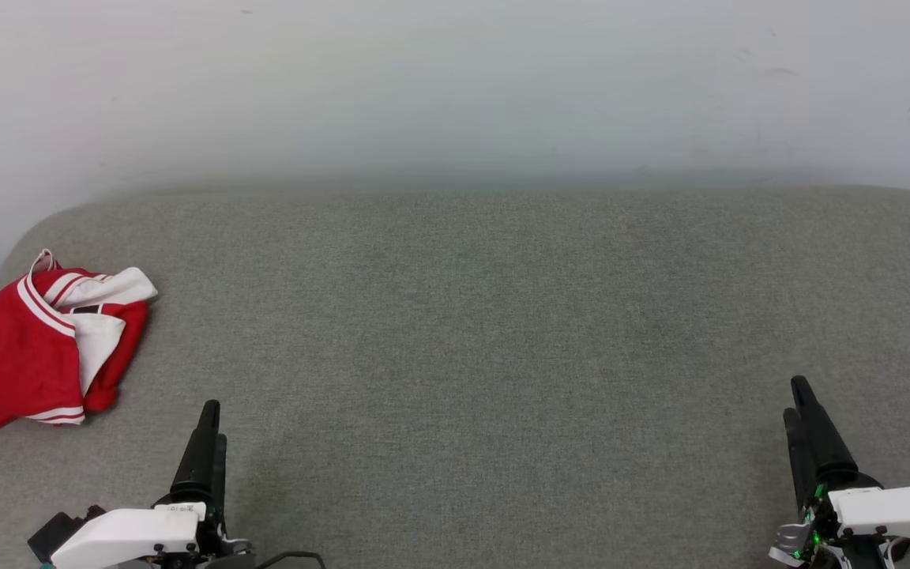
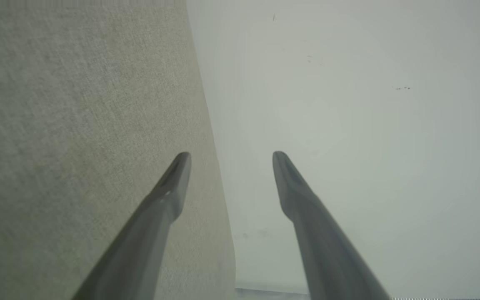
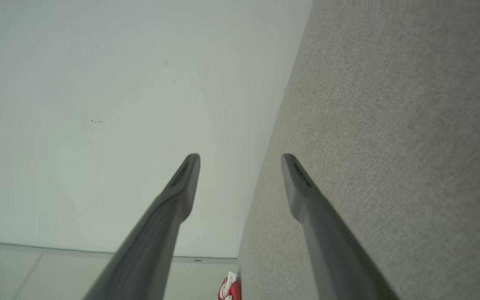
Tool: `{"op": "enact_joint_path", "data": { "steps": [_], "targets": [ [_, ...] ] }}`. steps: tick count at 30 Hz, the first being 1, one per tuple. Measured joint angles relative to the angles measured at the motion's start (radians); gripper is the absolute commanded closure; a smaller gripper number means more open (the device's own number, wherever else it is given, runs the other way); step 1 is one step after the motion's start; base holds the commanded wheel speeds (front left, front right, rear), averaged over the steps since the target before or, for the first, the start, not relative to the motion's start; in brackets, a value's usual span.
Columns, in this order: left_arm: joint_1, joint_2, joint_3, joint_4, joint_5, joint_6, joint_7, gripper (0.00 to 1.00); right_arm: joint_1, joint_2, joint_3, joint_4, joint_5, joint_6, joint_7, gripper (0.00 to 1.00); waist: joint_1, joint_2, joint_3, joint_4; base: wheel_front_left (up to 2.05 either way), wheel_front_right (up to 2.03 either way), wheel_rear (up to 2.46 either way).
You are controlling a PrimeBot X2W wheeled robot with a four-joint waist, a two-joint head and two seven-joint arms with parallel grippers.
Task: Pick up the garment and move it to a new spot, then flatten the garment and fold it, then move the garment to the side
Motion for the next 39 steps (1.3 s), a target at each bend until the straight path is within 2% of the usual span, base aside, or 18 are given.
{"op": "enact_joint_path", "data": {
  "steps": [6,11,15,16,20,28,39],
  "targets": [
    [0.000,0.000,0.040,-0.026,0.085,0.000,-0.026,0.00,0.000,0.000,-0.014,-0.022,-0.113,0.000,-0.027,0.00,0.0000,0.0000,0.001,0.002,0.00,0.00,0.00],
    [0.000,0.000,0.063,-0.049,0.168,0.023,-0.045,0.00,0.000,0.000,-0.013,-0.056,-0.228,0.000,-0.047,0.00,0.0000,0.0001,0.002,0.003,0.00,0.00,0.00],
    [0.000,0.000,0.067,-0.110,0.258,0.033,-0.061,0.00,0.000,0.000,-0.008,-0.095,-0.346,0.000,-0.060,0.00,0.0000,0.0000,0.004,0.004,0.00,0.00,0.00],
    [0.000,0.000,0.066,-0.160,0.322,0.050,-0.071,0.00,0.000,0.000,0.002,-0.124,-0.435,0.000,-0.071,0.00,0.0000,0.0000,0.006,0.004,0.00,0.00,0.00],
    [0.006,0.000,0.049,-0.208,0.406,0.071,-0.085,0.00,0.000,0.000,0.023,-0.160,-0.555,0.000,-0.086,0.00,0.0000,0.0000,0.008,0.003,0.00,0.00,0.00],
    [0.024,0.000,-0.019,-0.295,0.607,0.085,-0.113,0.00,0.000,0.000,0.042,-0.206,-0.747,0.000,-0.112,0.00,0.0000,0.0000,0.012,0.002,0.00,0.00,0.00],
    [0.031,0.005,-0.143,-0.362,0.888,0.140,-0.144,0.00,0.006,0.000,0.055,-0.238,-0.960,0.000,-0.147,0.00,0.0000,0.0000,0.013,0.003,0.00,0.00,0.00]
  ]
}}
